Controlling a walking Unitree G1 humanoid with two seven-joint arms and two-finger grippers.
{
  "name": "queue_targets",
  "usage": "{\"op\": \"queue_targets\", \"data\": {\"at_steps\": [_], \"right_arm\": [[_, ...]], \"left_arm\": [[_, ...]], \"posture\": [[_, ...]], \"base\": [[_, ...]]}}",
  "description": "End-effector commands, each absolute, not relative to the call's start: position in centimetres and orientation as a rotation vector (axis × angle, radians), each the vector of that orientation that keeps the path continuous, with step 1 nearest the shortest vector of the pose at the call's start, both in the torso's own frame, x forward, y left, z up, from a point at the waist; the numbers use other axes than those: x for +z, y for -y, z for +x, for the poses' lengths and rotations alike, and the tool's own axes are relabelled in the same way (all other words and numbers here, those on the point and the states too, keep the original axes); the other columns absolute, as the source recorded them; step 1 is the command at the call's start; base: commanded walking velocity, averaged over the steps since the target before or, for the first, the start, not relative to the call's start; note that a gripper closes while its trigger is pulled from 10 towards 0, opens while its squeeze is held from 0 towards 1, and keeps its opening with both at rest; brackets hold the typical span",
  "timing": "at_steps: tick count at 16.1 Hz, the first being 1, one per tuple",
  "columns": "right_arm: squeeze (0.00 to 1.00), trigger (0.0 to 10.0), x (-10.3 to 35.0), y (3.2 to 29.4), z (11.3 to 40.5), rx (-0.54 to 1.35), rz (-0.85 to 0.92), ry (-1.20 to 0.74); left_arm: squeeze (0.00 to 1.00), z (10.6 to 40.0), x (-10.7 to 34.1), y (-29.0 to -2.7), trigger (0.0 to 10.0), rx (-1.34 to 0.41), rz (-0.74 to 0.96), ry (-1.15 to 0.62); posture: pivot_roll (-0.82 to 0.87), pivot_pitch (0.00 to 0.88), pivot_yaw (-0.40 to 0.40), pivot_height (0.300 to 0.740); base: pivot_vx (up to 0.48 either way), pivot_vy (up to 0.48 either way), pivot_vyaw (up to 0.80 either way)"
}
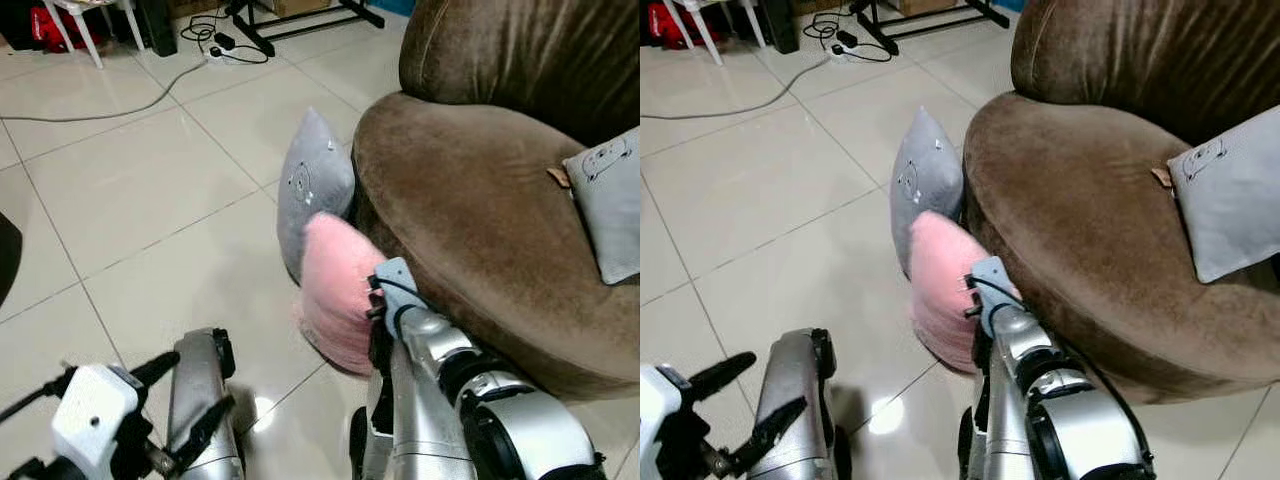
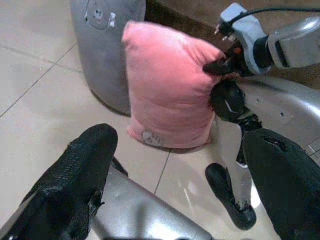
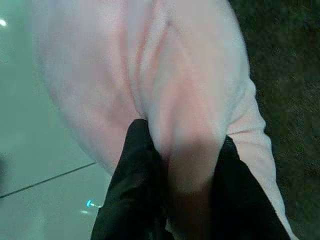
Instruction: Move the pillow to the sofa from floor
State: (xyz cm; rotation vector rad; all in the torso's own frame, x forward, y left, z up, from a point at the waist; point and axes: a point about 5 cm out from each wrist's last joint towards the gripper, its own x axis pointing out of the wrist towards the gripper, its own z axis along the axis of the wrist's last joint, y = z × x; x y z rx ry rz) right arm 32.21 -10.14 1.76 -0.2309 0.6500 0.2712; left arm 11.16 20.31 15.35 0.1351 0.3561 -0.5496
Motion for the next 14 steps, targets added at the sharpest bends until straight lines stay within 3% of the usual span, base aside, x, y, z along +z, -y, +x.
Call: {"op": "queue_targets", "data": {"at_steps": [1, 4, 11, 14], "right_arm": [[0.00, 0.0, 0.6, 10.0, 31.2, 0.282, -0.204, -0.699], [0.00, 0.0, 0.6, 9.5, 31.0, 0.285, -0.182, -0.686], [0.00, 0.0, 0.9, 9.1, 31.3, 0.298, -0.158, -0.667], [0.00, 0.0, 1.9, 7.9, 31.9, 0.368, -0.034, -0.640]], "left_arm": [[0.00, 11.2, 14.9, -20.5, 10.0, -0.564, 0.132, -0.367], [0.00, 12.7, 12.9, -20.9, 10.0, -0.620, 0.130, -0.388], [0.00, 13.9, 11.8, -18.0, 10.0, -0.737, 0.052, -0.354], [0.00, 14.2, 11.2, -17.7, 10.0, -0.729, 0.039, -0.349]], "posture": [[0.12, 0.101, -0.081, 0.437], [0.11, 0.079, -0.085, 0.437], [0.10, 0.044, -0.086, 0.437], [0.09, 0.000, -0.095, 0.437]], "base": [[0.000, 0.000, 0.00], [0.000, 0.000, 0.00], [0.000, 0.000, 0.00], [0.000, 0.000, 0.00]]}}
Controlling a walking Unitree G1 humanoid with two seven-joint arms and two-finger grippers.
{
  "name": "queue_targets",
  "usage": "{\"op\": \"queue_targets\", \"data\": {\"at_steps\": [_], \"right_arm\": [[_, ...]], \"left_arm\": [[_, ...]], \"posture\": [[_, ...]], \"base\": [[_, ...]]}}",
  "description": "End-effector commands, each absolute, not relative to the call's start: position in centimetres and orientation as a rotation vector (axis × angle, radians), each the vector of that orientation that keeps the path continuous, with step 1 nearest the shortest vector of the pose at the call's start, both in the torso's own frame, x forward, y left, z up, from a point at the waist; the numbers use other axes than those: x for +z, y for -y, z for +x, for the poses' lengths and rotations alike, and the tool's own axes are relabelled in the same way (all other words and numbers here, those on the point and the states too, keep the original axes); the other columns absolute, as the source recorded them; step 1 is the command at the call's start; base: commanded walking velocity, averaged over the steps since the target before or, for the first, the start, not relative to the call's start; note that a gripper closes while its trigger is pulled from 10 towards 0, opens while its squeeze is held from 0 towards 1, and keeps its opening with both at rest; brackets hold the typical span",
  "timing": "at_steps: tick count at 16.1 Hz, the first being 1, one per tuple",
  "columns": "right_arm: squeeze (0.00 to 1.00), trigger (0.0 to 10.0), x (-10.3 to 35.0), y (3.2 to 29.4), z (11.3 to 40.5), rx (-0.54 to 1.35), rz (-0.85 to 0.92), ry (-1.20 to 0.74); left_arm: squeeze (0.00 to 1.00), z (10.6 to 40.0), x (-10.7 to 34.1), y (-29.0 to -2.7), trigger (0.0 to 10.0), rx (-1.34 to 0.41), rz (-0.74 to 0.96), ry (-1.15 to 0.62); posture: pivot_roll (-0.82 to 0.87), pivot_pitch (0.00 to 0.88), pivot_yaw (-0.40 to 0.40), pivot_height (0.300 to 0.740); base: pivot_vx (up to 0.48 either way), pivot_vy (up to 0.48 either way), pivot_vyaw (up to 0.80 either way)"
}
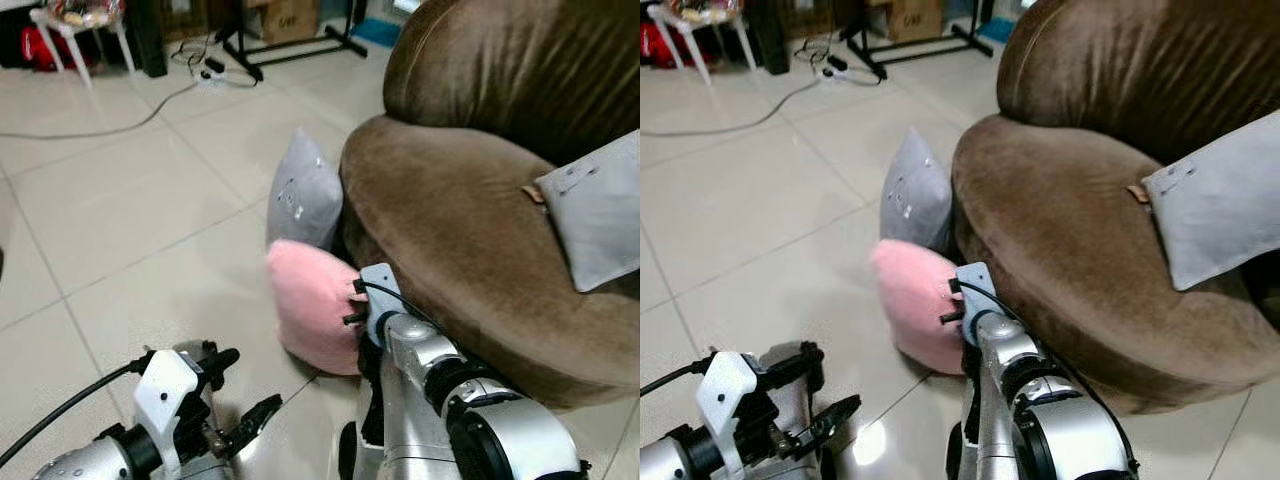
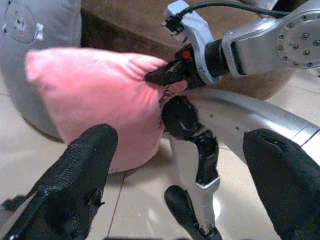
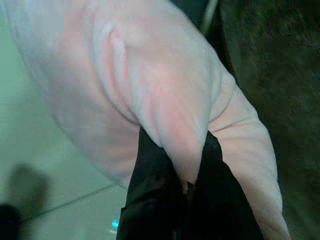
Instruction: Move the pillow to the sofa from floor
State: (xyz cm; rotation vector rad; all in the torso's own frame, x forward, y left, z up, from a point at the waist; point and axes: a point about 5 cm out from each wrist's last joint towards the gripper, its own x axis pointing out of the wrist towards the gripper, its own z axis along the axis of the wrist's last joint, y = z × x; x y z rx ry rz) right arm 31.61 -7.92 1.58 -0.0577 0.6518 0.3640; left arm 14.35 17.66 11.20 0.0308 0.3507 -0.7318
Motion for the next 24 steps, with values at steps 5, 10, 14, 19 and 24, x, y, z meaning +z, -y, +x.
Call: {"op": "queue_targets", "data": {"at_steps": [5, 10, 14, 19, 24], "right_arm": [[0.00, 0.0, 6.7, 7.0, 34.6, 0.501, 0.342, -0.483], [0.00, 0.0, 15.8, 10.8, 36.8, 0.576, 0.535, -0.158], [0.00, 0.0, 27.6, 18.1, 37.1, 0.588, 0.606, 0.243], [0.00, 0.0, 36.4, 23.9, 36.2, 0.316, 0.418, 0.496], [0.00, 10.0, 28.6, 20.3, 38.3, 0.119, 0.223, 0.155]], "left_arm": [[0.00, 16.5, 12.9, -18.5, 10.0, -0.498, 0.010, -0.209], [0.00, 18.5, 15.2, -19.0, 10.0, -0.368, 0.072, -0.069], [0.00, 21.4, 16.7, -18.1, 10.0, -0.331, 0.046, 0.042], [0.00, 23.9, 17.0, -18.5, 10.0, -0.268, 0.115, 0.069], [0.00, 24.1, 16.1, -18.4, 10.0, -0.264, 0.130, 0.037]], "posture": [[0.07, 0.000, -0.095, 0.437], [0.09, 0.000, -0.094, 0.437], [0.04, 0.000, -0.069, 0.437], [0.00, 0.000, -0.038, 0.437], [-0.01, 0.000, -0.032, 0.437]], "base": [[0.000, 0.000, 0.00], [0.000, 0.000, 0.00], [0.000, 0.000, 0.00], [0.000, 0.000, 0.00], [0.000, 0.000, 0.00]]}}
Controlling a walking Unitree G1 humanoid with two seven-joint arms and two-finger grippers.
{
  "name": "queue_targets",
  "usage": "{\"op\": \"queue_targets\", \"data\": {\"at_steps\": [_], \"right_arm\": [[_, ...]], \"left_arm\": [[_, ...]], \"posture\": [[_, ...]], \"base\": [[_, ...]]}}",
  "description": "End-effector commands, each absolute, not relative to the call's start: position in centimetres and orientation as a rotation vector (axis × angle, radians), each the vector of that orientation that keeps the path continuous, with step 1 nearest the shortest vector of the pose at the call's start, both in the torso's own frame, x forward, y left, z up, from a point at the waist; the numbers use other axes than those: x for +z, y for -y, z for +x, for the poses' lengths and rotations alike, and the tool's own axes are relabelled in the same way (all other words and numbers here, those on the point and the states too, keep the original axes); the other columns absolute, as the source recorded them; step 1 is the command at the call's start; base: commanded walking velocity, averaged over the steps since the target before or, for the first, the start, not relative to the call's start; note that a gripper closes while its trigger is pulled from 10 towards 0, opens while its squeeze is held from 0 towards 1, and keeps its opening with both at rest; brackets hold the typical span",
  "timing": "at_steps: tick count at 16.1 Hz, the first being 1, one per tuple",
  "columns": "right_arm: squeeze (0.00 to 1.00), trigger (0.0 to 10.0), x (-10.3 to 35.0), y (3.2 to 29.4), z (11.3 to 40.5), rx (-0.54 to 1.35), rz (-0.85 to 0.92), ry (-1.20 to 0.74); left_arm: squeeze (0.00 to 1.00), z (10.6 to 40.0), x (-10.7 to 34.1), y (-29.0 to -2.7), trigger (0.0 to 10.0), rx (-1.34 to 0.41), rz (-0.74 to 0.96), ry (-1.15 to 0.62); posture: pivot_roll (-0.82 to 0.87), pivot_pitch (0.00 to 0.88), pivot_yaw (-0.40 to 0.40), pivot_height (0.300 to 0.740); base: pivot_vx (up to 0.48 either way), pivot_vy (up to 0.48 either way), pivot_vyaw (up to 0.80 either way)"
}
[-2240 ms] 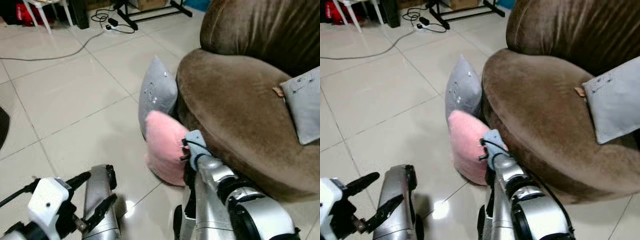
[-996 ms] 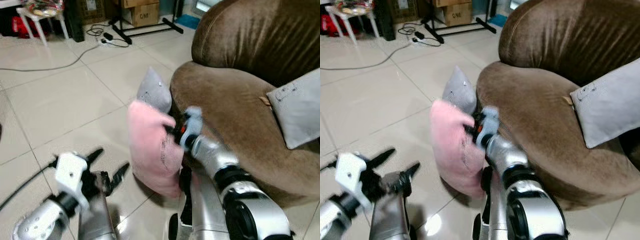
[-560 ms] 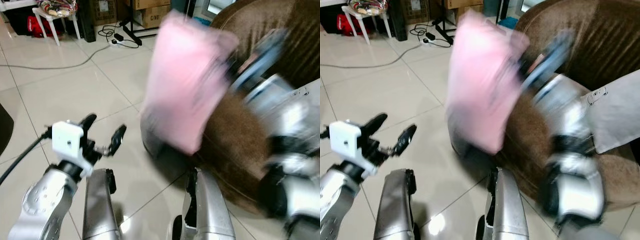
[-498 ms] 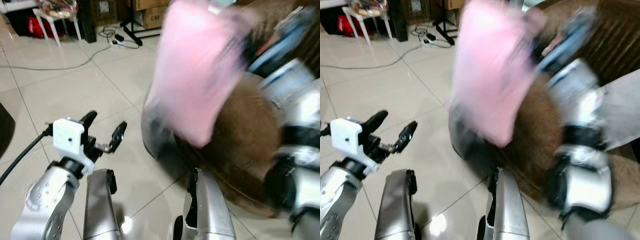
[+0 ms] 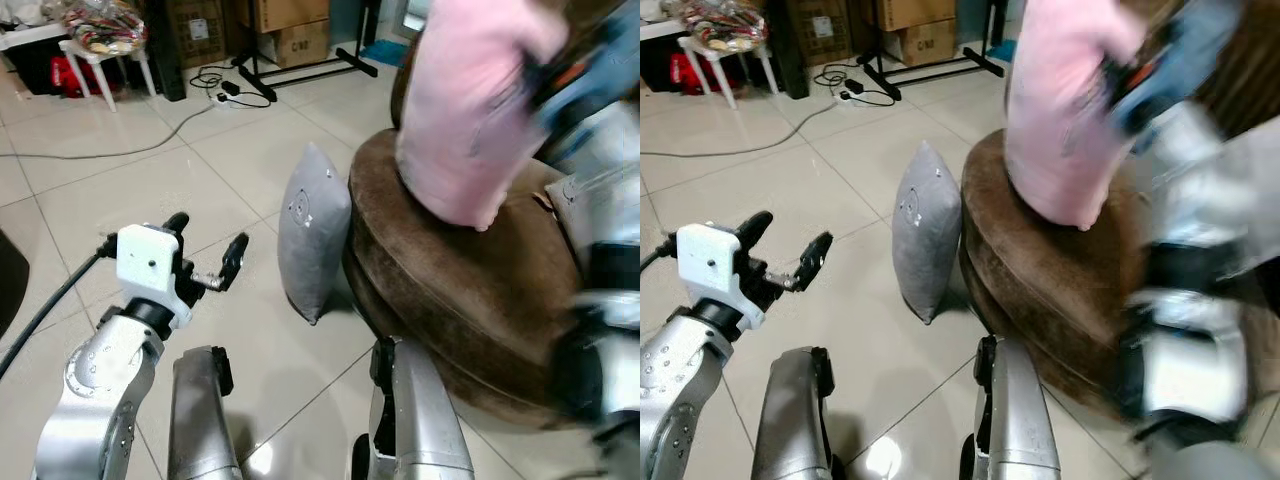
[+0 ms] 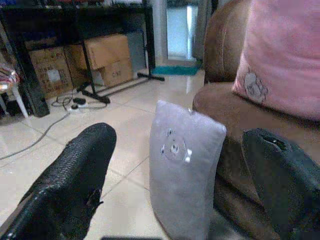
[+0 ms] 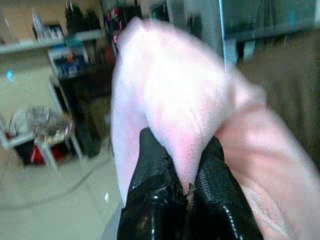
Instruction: Move the pillow to the sofa from floor
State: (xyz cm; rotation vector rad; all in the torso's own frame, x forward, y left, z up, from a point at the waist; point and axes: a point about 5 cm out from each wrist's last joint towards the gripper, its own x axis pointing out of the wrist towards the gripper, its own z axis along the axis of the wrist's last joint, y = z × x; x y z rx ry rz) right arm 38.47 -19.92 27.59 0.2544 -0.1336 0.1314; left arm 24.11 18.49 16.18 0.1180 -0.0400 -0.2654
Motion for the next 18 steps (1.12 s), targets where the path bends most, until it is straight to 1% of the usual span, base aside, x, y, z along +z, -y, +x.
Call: {"op": "queue_targets", "data": {"at_steps": [1, 3, 5, 6, 7, 10, 14, 18], "right_arm": [[0.00, 10.0, 28.0, 19.1, 38.5, 0.133, 0.244, 0.142], [0.00, 10.0, 26.6, 15.9, 38.4, 0.201, 0.285, 0.119], [0.00, 10.0, 25.2, 13.8, 38.4, 0.197, 0.265, 0.073], [0.00, 10.0, 25.1, 13.5, 38.3, 0.206, 0.261, 0.072], [0.00, 10.0, 25.1, 12.6, 38.1, 0.230, 0.230, 0.092], [0.00, 10.0, 25.3, 12.0, 37.8, 0.253, 0.291, 0.127], [0.00, 10.0, 25.3, 11.4, 37.8, 0.249, 0.269, 0.143], [0.00, 10.0, 25.8, 11.3, 37.7, 0.254, 0.276, 0.173]], "left_arm": [[0.00, 24.2, 16.0, -18.5, 10.0, -0.259, 0.134, 0.035], [0.00, 24.8, 16.2, -18.4, 10.0, -0.248, 0.138, 0.039], [0.00, 25.1, 16.1, -18.1, 10.0, -0.245, 0.147, 0.038], [0.00, 25.1, 16.1, -18.1, 10.0, -0.245, 0.147, 0.038], [0.00, 25.3, 15.9, -17.9, 10.0, -0.237, 0.152, 0.038], [0.00, 25.4, 15.9, -17.8, 10.0, -0.231, 0.161, 0.040], [0.00, 25.5, 16.0, -18.4, 10.0, -0.199, 0.180, 0.048], [0.00, 25.6, 16.0, -18.3, 10.0, -0.195, 0.184, 0.051]], "posture": [[-0.01, 0.000, -0.033, 0.437], [-0.02, 0.000, -0.031, 0.437], [-0.02, 0.000, -0.035, 0.437], [-0.02, 0.000, -0.035, 0.437], [-0.01, 0.000, -0.039, 0.437], [0.00, 0.000, -0.051, 0.456], [0.02, 0.000, -0.069, 0.501], [0.02, 0.000, -0.066, 0.536]], "base": [[0.000, 0.000, 0.00], [0.000, 0.000, 0.00], [0.000, 0.000, 0.00], [0.000, 0.000, 0.00], [0.000, 0.000, 0.00], [0.000, 0.000, 0.00], [0.000, 0.000, 0.00], [0.000, 0.000, 0.00]]}}
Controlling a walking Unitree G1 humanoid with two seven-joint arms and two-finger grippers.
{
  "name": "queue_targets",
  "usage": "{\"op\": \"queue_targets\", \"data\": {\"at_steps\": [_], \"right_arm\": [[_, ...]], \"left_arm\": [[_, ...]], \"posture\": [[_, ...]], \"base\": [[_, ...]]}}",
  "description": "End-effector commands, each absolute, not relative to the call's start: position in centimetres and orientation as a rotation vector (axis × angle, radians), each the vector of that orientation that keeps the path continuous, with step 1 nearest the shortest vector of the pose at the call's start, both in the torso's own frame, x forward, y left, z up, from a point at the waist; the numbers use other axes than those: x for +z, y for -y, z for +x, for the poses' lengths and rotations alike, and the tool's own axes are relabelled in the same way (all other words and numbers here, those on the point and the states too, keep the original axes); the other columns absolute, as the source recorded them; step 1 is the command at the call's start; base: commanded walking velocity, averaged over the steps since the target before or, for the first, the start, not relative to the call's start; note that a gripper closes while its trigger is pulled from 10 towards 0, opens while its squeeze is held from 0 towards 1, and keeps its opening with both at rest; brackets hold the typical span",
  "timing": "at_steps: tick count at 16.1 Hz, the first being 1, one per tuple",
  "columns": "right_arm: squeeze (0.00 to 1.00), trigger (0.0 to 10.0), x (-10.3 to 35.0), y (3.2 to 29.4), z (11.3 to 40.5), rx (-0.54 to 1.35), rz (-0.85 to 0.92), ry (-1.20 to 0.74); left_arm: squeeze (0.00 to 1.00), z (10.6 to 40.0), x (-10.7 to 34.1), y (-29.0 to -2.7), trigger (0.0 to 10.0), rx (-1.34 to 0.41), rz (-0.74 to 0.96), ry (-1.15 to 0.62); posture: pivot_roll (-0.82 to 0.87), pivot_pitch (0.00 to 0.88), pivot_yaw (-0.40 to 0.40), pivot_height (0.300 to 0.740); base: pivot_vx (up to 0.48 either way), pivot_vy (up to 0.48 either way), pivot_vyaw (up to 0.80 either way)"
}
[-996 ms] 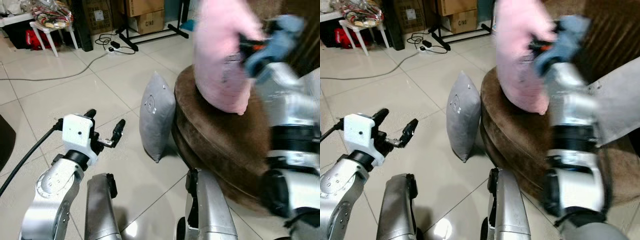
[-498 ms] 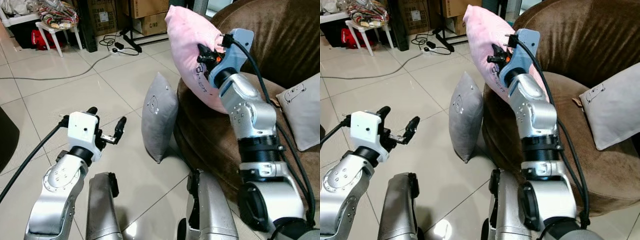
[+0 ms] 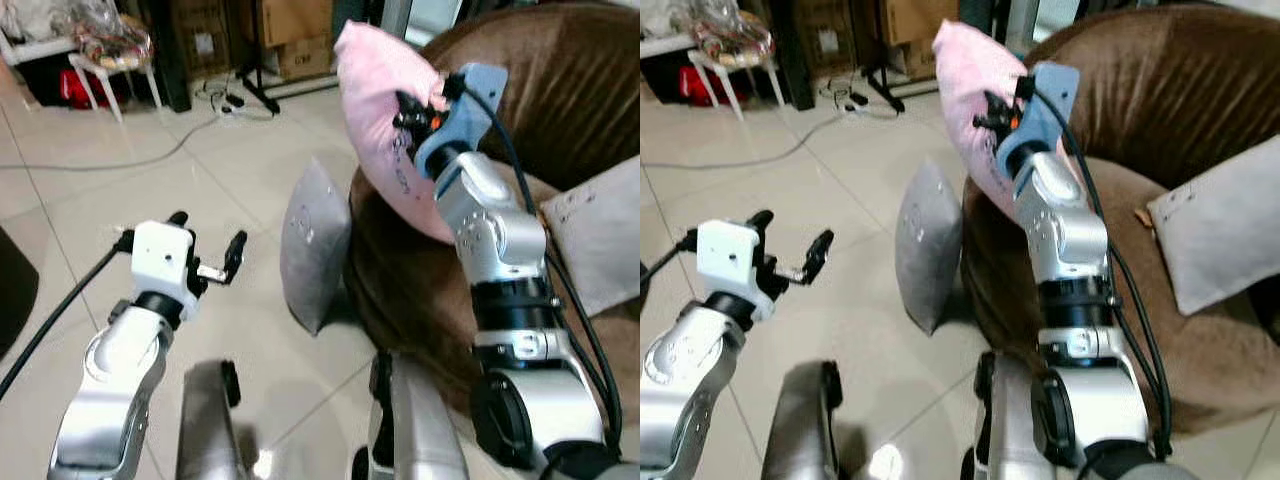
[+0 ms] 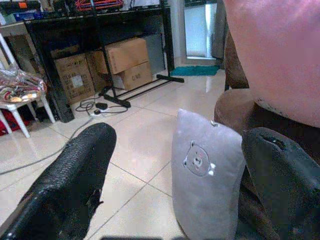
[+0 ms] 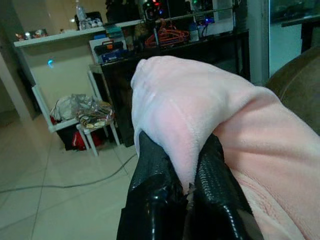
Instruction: Move the pillow to the sofa from floor
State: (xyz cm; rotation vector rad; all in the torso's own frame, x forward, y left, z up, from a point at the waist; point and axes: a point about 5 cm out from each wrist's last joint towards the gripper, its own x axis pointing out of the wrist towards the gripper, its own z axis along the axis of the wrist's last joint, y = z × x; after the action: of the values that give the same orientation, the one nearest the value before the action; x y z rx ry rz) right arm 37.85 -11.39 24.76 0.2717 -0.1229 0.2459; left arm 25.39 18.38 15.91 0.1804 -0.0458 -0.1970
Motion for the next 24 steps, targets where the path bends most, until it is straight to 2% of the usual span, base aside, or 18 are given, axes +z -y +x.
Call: {"op": "queue_targets", "data": {"at_steps": [1, 3, 5, 10, 19, 24], "right_arm": [[0.00, 10.0, 25.8, 11.3, 37.7, 0.258, 0.277, 0.173], [0.00, 10.0, 25.5, 11.2, 37.5, 0.265, 0.267, 0.162], [0.00, 10.0, 24.4, 11.3, 37.1, 0.257, 0.167, 0.140], [0.00, 10.0, 22.3, 10.8, 35.4, 0.317, 0.111, 0.123], [0.00, 10.0, 20.1, 11.6, 33.5, 0.261, 0.175, 0.039], [0.00, 10.0, 19.7, 12.2, 33.3, 0.221, 0.172, 0.025]], "left_arm": [[0.00, 25.6, 16.1, -18.3, 10.0, -0.196, 0.185, 0.051], [0.00, 25.7, 16.1, -18.2, 10.0, -0.197, 0.187, 0.053], [0.00, 25.6, 16.0, -18.3, 10.0, -0.187, 0.194, 0.051], [0.00, 25.5, 15.9, -18.2, 10.0, -0.179, 0.192, 0.048], [0.00, 25.5, 15.4, -17.7, 10.0, -0.172, 0.205, 0.037], [0.00, 25.7, 15.5, -17.3, 10.0, -0.150, 0.216, 0.051]], "posture": [[0.02, 0.000, -0.065, 0.541], [0.01, 0.000, -0.064, 0.556], [0.01, 0.000, -0.063, 0.571], [0.01, 0.000, -0.063, 0.604], [-0.01, 0.000, -0.066, 0.658], [0.00, 0.000, -0.071, 0.703]], "base": [[0.000, 0.000, 0.00], [0.000, 0.000, 0.00], [0.000, 0.000, 0.00], [0.000, 0.000, 0.00], [0.000, 0.000, 0.00], [0.000, 0.000, 0.00]]}}
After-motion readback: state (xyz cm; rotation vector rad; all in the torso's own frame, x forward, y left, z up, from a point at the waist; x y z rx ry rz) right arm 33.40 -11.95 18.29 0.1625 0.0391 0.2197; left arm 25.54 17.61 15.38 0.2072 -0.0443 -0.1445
